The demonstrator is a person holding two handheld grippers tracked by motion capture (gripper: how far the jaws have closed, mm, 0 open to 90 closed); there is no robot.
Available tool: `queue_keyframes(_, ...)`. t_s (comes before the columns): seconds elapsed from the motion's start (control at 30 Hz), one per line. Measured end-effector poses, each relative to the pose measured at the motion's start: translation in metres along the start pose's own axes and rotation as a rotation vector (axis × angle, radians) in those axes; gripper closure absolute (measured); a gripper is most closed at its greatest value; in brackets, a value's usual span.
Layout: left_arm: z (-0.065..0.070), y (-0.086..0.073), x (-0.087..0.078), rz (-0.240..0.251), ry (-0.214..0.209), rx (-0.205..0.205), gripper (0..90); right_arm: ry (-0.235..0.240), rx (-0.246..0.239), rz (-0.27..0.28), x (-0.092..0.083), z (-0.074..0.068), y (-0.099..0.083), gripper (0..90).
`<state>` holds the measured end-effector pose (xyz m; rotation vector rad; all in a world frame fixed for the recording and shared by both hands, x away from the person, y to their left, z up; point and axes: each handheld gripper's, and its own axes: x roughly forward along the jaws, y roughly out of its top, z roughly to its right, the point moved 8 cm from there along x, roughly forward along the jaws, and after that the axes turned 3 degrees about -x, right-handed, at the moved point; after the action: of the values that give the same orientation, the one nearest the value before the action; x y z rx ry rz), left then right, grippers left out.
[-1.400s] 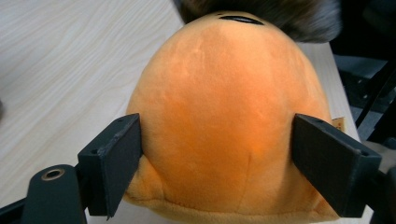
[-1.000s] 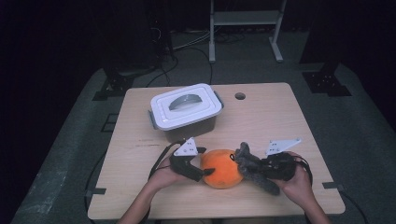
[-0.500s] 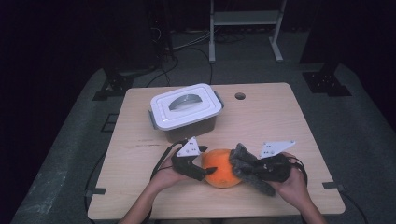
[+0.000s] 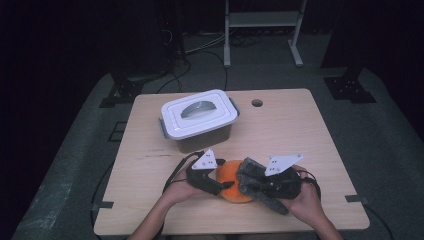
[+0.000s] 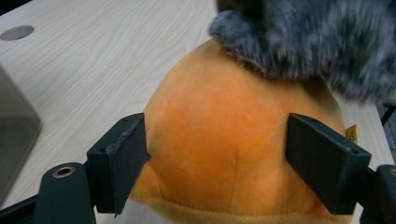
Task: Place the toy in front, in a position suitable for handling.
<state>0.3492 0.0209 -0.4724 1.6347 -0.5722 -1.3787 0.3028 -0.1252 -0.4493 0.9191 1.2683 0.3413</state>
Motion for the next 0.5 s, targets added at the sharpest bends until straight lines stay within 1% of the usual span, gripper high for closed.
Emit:
queue_keyframes(0.07,-0.001,0.000,-0.001,0.006,0.001,-0.007,21.0,0.014,0.017,0.011,-0.001,0.003,-0.004,74.0)
queue_keyframes(0.17,-0.002,0.000,-0.002,0.009,0.000,-0.015,21.0,0.006,0.033,-0.003,-0.007,0.009,-0.016,73.9)
queue_keyframes(0.27,-0.003,0.000,-0.001,0.009,-0.001,-0.021,20.8,-0.001,0.061,-0.014,-0.013,0.015,-0.024,73.9)
queue_keyframes(0.33,-0.002,0.000,0.000,0.004,-0.003,-0.026,19.9,0.006,0.072,0.013,-0.017,0.015,-0.019,73.9)
queue_keyframes(0.43,0.000,-0.001,0.003,0.002,-0.021,-0.029,19.6,0.037,0.046,0.043,-0.014,0.004,-0.006,73.9)
queue_keyframes(0.5,0.000,-0.001,0.002,-0.006,-0.025,-0.022,19.7,0.045,0.024,0.020,-0.008,0.000,-0.004,73.8)
